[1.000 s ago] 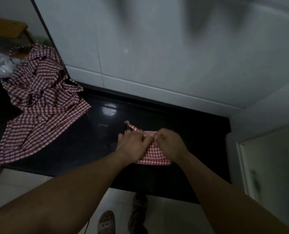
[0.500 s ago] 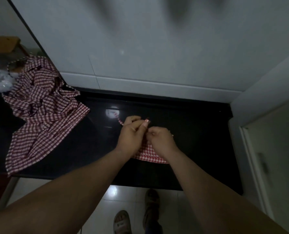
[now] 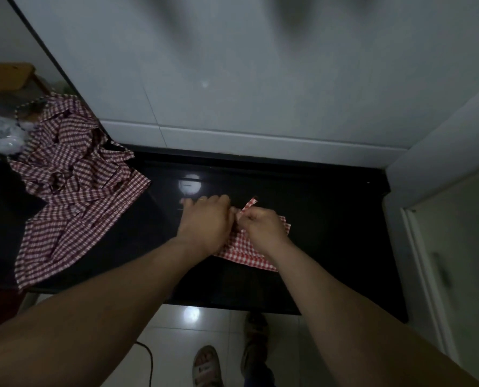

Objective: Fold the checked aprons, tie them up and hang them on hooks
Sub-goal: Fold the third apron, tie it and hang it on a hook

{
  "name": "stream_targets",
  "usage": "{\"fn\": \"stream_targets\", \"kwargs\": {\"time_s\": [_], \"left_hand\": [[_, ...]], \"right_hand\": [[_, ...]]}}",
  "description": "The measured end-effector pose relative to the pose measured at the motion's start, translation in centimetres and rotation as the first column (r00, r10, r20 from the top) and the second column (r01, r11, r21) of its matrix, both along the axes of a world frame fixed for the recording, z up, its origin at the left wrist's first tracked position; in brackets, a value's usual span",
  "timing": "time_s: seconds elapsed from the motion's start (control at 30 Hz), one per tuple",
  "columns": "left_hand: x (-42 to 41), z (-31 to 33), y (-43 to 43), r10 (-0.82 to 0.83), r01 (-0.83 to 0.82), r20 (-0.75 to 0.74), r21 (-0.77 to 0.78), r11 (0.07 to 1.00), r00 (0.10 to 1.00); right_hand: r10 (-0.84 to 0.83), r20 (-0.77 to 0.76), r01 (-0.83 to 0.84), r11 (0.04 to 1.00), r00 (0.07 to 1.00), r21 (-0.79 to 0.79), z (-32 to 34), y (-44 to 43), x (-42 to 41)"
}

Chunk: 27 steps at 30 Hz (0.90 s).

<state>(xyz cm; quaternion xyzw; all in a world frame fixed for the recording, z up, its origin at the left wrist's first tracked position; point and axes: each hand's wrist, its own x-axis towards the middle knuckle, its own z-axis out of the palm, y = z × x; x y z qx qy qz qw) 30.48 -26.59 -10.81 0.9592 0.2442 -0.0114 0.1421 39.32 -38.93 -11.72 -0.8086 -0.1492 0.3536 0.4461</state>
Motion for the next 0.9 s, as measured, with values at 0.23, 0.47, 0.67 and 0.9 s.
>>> {"fn": "stream_targets", "kwargs": {"time_s": [0.23, 0.47, 0.67, 0.9], "left_hand": [[0.7, 0.4, 1.5, 0.0, -0.075, -0.141, -0.524, 0.849, 0.99], [0.3, -1.4, 2.7, -0.165, 0.152, 0.009, -0.438, 0.886, 0.986], [-0.4, -2.5, 1.7, -0.311, 0.307, -0.007, -0.131, 0.942, 0.95], [-0.3, -1.1, 4.4, -0.237, 0.145, -0.052, -0.657, 0.74, 0.97]], "right_hand": [[-0.028, -0.053, 0.027, 1.0, 0.998, -0.015, 0.0, 0.2, 0.3], [0.019, -0.161, -0.001, 0.994, 0.987, 0.111, 0.5, -1.0, 0.6], [0.079, -0.158, -0.055, 0.988, 0.984, 0.146, 0.0, -1.1, 0.3], [0.071, -0.165, -0.047, 0.988, 0.984, 0.148, 0.4, -1.4, 0.6]]}}
